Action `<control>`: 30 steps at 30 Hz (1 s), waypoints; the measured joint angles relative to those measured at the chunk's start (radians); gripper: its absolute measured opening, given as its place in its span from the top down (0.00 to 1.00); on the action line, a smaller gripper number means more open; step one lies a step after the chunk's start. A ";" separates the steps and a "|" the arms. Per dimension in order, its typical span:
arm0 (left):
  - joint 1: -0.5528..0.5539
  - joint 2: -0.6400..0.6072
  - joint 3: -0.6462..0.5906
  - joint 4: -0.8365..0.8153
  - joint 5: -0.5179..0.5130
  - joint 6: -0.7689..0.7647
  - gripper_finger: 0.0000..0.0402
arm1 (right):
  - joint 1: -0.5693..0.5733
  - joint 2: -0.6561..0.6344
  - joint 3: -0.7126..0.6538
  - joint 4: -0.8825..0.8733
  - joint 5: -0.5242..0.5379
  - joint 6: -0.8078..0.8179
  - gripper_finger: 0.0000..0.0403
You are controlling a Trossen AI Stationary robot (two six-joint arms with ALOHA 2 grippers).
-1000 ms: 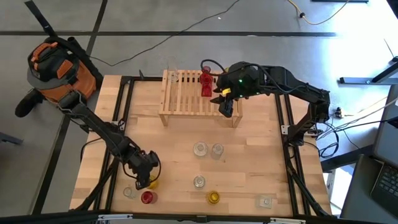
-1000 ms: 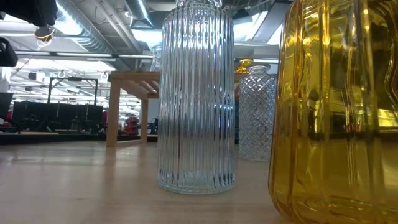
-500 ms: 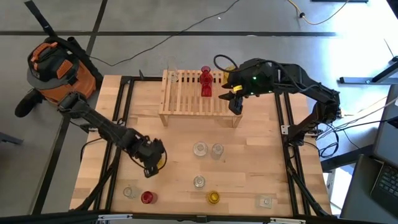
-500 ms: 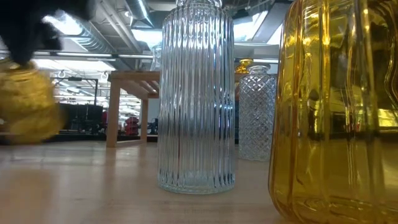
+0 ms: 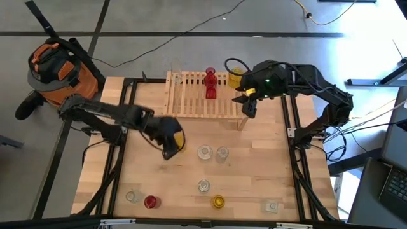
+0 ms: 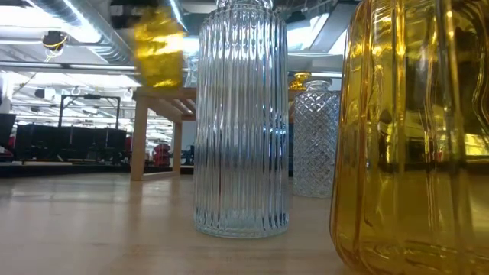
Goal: Sort vases onto shelf
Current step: Put the yellow vase on the shelf align with the other yellow vase
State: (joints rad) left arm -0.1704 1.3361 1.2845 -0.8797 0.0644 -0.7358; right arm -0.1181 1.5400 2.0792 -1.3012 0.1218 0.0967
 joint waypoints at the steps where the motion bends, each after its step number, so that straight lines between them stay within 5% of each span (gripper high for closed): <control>1: 0.031 0.000 0.016 0.027 0.018 0.006 0.99 | 0.000 -0.009 0.000 -0.012 0.000 0.000 0.60; 11: 0.347 0.038 0.062 0.506 0.158 -0.169 0.99 | 0.000 -0.097 0.000 -0.140 0.028 0.051 0.60; 23: 0.518 0.165 0.060 0.525 0.241 -0.227 0.99 | 0.001 -0.109 -0.009 -0.164 0.027 0.052 0.60; 30: 0.544 0.164 0.060 0.508 0.242 -0.223 0.89 | 0.001 -0.181 -0.194 -0.096 0.016 0.061 0.60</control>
State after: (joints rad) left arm 0.3735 1.5002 1.3449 -0.3719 0.3060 -0.9588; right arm -0.1169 1.3592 1.8852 -1.3971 0.1378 0.1580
